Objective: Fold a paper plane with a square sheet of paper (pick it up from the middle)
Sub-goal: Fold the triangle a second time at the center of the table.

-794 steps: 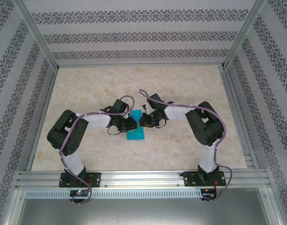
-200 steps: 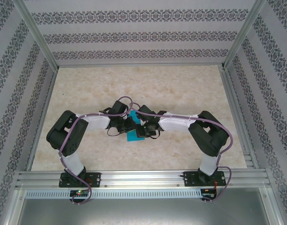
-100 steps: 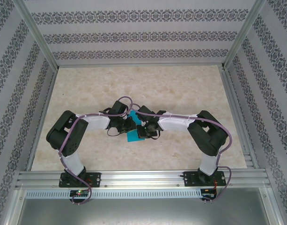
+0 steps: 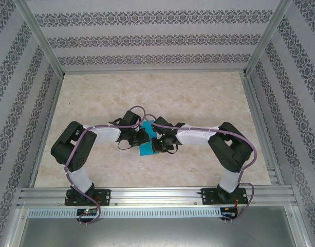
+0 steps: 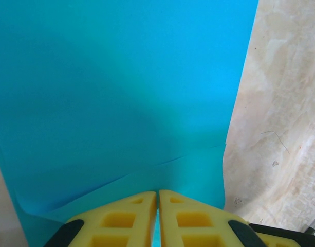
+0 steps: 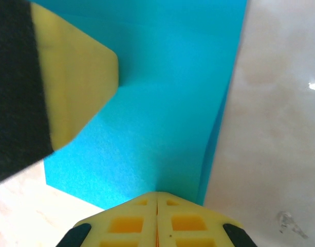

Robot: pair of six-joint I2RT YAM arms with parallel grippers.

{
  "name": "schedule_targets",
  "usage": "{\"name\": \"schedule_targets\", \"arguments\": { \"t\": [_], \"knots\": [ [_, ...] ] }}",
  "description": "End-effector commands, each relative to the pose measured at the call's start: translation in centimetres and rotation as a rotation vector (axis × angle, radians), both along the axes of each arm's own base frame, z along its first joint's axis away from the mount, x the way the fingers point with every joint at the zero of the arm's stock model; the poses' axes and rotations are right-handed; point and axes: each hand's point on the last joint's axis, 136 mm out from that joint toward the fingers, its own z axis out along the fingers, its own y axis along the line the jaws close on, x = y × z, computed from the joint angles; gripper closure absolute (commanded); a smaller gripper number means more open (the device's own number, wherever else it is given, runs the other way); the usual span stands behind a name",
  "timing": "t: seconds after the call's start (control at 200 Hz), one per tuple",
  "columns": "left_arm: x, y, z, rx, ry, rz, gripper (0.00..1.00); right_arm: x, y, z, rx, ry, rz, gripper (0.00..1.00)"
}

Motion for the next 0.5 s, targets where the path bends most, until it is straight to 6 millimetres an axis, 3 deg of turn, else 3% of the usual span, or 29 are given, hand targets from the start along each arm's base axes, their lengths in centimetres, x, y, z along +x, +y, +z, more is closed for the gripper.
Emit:
{"name": "schedule_targets", "arguments": {
  "t": [0.0,0.16,0.33,0.495],
  "knots": [
    [-2.7,3.1,-4.5,0.174,0.107,0.029,0.87,-2.1,-1.9,-1.0,0.009,0.080,0.019,0.92],
    [-2.5,2.8,-4.3,0.161,0.103,0.024,0.87,-1.4,-1.7,1.2,0.110,0.032,0.018,0.91],
    [-2.3,2.5,-4.0,0.144,0.100,0.020,0.87,0.0,0.1,4.4,0.220,-0.047,0.031,0.90],
    [-2.2,2.3,-3.9,0.135,0.095,0.019,0.87,0.5,0.9,3.5,0.214,-0.031,0.033,0.90]
  ]
}}
